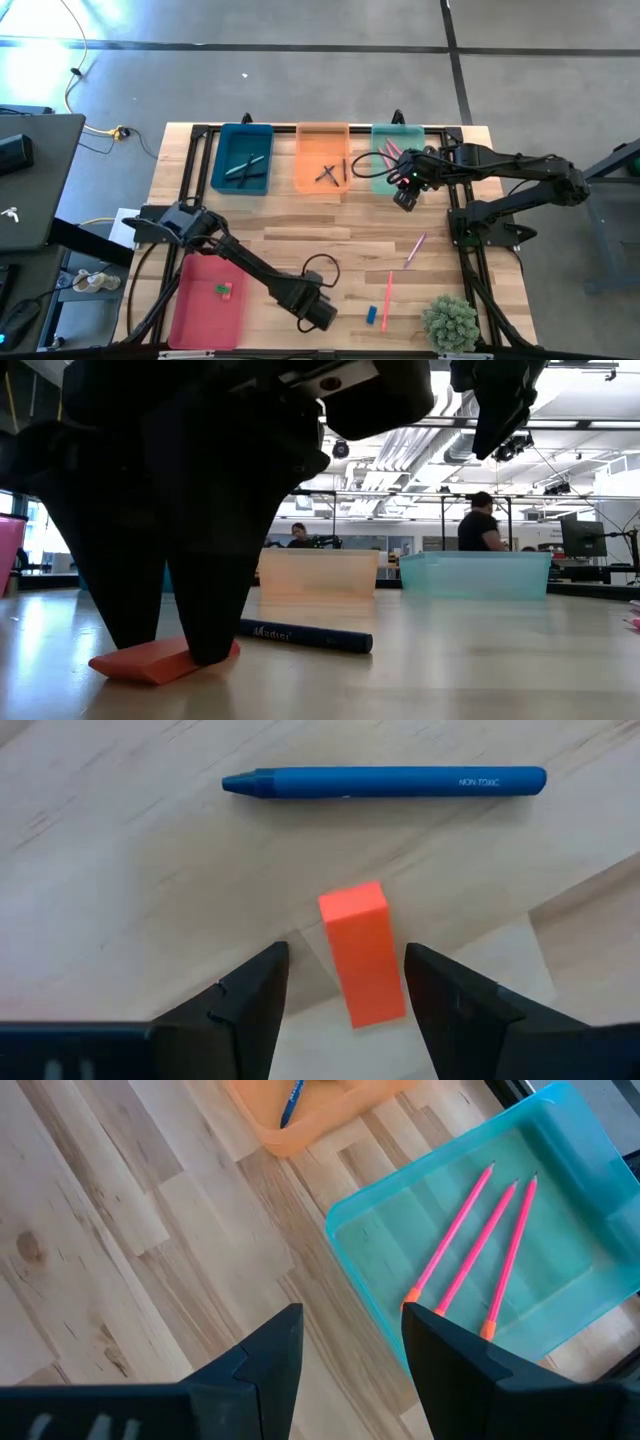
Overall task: Sort crayons/erasers/pens/pencils in bins
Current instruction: Put the orange eraser into the pink bin
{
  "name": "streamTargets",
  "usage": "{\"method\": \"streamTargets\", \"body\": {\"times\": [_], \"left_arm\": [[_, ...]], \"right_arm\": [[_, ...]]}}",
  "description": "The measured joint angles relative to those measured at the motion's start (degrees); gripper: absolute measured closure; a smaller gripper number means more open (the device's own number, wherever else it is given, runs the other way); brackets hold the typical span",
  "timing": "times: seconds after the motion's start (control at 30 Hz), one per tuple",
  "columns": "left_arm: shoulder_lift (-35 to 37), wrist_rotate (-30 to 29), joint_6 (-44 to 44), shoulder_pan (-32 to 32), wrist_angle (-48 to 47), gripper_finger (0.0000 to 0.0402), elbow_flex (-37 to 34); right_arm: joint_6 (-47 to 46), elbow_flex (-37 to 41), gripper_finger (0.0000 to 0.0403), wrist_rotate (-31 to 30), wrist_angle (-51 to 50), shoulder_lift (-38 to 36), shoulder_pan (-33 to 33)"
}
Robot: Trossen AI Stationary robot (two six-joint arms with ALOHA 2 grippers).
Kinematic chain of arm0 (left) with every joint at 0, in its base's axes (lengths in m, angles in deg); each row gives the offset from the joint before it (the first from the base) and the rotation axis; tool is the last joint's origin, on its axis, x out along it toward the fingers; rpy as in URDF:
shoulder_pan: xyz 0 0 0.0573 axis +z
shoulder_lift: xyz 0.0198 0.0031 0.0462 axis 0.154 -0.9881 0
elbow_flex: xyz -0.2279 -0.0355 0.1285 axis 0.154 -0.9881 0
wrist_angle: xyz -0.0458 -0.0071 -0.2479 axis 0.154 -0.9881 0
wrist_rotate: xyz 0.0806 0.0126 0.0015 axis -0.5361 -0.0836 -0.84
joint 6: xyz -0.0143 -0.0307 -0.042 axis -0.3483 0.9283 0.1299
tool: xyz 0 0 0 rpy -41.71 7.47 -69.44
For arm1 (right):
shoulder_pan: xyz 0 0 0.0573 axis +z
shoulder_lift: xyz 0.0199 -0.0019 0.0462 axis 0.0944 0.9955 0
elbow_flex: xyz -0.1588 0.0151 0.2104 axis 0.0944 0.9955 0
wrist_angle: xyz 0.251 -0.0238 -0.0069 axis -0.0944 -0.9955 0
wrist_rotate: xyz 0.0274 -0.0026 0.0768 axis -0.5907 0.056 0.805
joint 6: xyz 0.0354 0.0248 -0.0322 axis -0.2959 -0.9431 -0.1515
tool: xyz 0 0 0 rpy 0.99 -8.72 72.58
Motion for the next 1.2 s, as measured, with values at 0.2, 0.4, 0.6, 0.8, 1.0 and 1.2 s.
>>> {"method": "streamTargets", "body": {"times": [0.2, 0.4, 0.6, 0.8, 1.0, 1.2], "left_arm": [[-0.18, -0.82, -3.1, -0.08, -3.14, 0.0242, 0.07], [-0.24, -2.21, -6.72, -0.08, -4.4, 0.0305, 0.02], [-0.24, -2.46, -9.62, 0.03, -4.63, 0.0343, -0.08], [-0.24, -2.68, -9.66, 0.03, -4.47, 0.0348, -0.15], [0.08, -2.79, -10.52, -0.02, -3.23, 0.0349, -0.33], [0.9, -3.93, -11.01, -0.36, -2.84, 0.035, -0.48]], "right_arm": [[0.0, 0.0, 0.0238, 0.0, 0.02, -0.01, 0.0], [0.0, 0.0, 0.0238, 0.0, 0.02, 0.0, 0.0], [0.0, 0.0, 0.0238, 0.0, 0.02, -0.02, 0.0], [0.0, 0.0, 0.0238, 0.0, 0.02, 0.0, 0.0], [0.04, 0.0, 0.0238, 0.0, 0.02, -0.02, 0.0], [0.18, 0.0, 0.0238, 0.0, 0.02, -0.02, 0.0]]}}
